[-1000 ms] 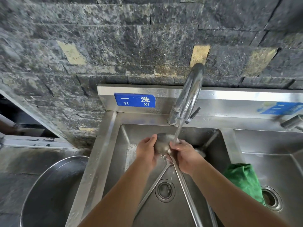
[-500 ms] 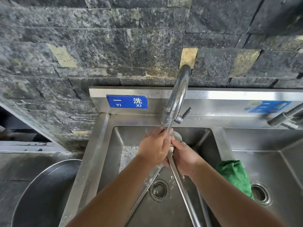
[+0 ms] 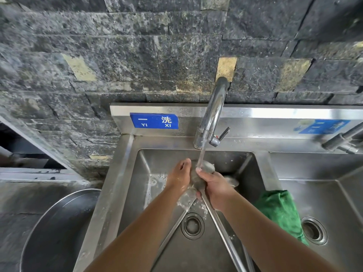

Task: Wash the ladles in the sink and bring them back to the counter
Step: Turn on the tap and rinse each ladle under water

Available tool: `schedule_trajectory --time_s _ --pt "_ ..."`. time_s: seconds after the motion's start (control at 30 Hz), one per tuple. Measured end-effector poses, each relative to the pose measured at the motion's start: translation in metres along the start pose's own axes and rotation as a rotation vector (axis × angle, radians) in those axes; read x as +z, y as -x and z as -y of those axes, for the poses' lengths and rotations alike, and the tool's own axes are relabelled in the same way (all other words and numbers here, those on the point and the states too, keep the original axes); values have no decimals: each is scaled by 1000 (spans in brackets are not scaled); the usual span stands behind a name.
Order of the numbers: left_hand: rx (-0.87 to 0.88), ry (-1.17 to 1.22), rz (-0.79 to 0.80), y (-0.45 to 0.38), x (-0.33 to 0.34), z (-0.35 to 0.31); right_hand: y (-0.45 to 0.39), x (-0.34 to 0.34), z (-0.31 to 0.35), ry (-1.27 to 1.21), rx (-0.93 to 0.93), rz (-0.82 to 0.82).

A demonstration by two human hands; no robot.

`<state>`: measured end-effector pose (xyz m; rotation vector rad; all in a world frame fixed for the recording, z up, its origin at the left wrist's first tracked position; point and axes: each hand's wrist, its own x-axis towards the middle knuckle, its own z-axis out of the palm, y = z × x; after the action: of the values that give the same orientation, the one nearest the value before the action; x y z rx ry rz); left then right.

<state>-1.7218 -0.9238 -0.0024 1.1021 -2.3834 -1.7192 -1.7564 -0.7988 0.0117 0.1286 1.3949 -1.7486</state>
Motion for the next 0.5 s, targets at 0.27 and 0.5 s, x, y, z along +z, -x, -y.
schedule_trajectory --time_s 0.27,0.5 --pt "-128 621 29 26 0 29 -5 6 -3 15 33 -220" --pt "-257 583 153 105 27 21 -7 1 9 -352 43 -141"
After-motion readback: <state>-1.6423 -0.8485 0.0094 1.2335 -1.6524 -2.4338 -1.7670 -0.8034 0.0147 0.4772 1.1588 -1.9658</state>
